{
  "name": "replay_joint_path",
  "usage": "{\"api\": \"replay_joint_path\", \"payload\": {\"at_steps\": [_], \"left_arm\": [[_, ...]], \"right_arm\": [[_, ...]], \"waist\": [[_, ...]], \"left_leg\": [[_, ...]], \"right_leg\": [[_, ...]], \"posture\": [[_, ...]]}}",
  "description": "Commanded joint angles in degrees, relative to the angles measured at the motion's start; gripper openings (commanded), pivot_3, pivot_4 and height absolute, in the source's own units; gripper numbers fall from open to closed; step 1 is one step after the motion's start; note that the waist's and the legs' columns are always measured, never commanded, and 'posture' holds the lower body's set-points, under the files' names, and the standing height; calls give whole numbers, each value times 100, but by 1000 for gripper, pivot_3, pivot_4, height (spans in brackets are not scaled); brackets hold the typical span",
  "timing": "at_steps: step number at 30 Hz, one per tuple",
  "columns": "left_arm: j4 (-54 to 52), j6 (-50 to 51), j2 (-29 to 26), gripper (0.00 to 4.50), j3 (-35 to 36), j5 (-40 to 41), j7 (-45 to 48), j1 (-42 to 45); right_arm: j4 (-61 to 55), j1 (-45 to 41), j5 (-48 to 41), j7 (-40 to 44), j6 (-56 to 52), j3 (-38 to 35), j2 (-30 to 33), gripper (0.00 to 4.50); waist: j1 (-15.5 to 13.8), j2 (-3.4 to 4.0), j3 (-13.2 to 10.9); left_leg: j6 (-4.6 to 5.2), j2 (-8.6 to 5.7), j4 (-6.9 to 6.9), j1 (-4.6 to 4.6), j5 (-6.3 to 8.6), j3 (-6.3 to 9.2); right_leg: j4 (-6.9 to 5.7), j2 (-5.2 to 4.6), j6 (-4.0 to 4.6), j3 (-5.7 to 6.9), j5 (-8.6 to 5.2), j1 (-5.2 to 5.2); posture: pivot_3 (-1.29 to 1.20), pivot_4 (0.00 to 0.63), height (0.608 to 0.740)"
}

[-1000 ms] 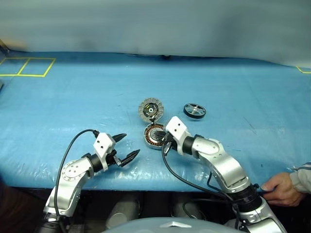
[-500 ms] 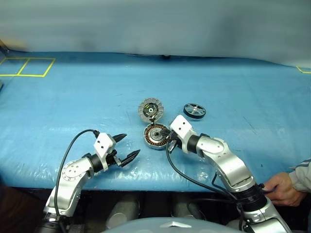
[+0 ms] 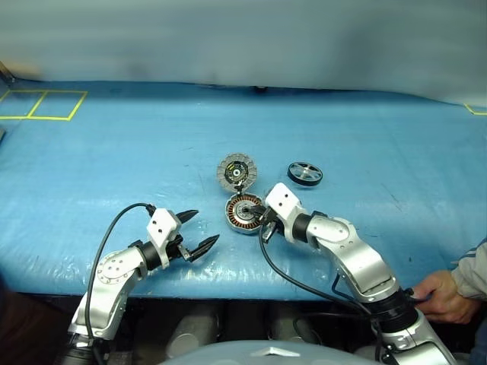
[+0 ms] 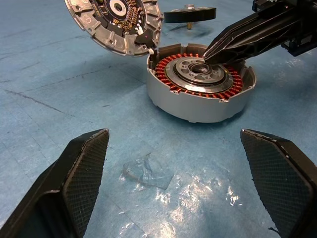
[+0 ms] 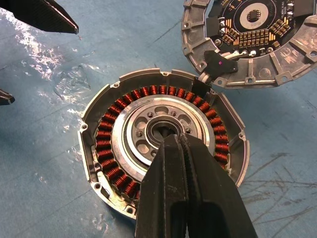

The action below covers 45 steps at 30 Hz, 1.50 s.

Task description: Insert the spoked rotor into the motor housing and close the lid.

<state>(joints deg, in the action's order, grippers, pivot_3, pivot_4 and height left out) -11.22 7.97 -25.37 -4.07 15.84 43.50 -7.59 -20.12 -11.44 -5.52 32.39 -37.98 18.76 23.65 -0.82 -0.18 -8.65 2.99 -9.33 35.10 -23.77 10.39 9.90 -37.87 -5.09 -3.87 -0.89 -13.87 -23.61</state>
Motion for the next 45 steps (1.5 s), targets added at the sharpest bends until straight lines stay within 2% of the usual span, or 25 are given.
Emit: {"api": "replay_joint_path", "payload": {"at_steps": [1,13,23,27,40,45], "left_arm": [[-37,-78,-1,4500,19,-8,-17,7],[-25,-81,-11,4500,27,-8,-14,4],[-157,-83,-54,4500,23,28,58,-20],[-160,-110,-51,4500,21,14,59,-11],[-97,-210,-34,4500,1,-10,62,13],[-58,-257,-29,4500,14,-21,45,-13]], "right_arm": [[-86,5,-4,-24,30,-43,-18,57],[-159,-54,9,-83,125,-150,-89,57],[405,-373,25,-303,329,-1317,381,57],[810,-568,176,-546,441,-1644,537,976],[2323,-1161,222,-451,878,-1810,669,976],[2340,-1072,258,-378,806,-1743,692,976]], "waist": [[0,0,0],[0,0,0],[-12,1,-1],[-3,2,-2],[-2,5,-4],[3,7,-6]], "left_leg": [[0,0,0,0,0,0],[0,0,0,0,0,0],[0,-1,1,-1,0,0],[0,-1,1,-1,0,0],[1,-1,0,-1,0,-1],[1,-2,0,-3,0,-1]], "right_leg": [[0,0,0,0,0,0],[0,0,0,0,0,0],[1,-1,-1,1,2,1],[1,-1,0,0,2,1],[2,-3,2,1,3,2],[3,-3,2,0,3,0]], "posture": [[0,150,740],[0,150,740],[0,150,740],[0,150,740],[0,150,740],[0,150,740]]}}
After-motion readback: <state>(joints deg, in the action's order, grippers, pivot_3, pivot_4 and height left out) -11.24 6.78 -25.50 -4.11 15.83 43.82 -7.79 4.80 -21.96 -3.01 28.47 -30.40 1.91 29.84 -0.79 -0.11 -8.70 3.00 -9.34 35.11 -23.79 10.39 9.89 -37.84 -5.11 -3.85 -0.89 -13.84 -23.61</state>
